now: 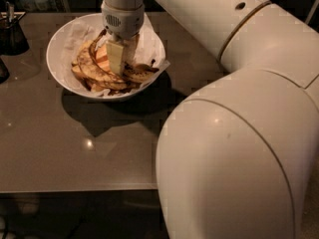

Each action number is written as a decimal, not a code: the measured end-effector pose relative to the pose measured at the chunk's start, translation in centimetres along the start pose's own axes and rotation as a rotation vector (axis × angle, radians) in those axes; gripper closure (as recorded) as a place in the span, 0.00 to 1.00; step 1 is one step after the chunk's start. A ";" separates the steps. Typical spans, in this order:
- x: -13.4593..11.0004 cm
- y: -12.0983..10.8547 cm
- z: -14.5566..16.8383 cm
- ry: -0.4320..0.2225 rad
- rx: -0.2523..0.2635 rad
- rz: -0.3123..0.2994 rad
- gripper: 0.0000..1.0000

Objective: Pick banana from white bowl

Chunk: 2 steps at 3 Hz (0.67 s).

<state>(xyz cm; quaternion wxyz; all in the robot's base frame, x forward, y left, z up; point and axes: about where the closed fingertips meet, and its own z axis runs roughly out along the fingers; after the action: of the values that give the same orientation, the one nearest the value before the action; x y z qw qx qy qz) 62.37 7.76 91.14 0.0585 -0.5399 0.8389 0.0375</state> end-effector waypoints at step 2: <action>-0.2 0.5 -1.1 -0.039 0.043 -0.011 1.00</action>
Offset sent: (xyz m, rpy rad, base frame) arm -0.0264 -0.0089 0.0282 -0.0021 -0.0883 0.0133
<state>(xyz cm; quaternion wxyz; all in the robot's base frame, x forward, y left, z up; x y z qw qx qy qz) 61.98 7.98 92.26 0.0866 -0.5421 0.8353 0.0297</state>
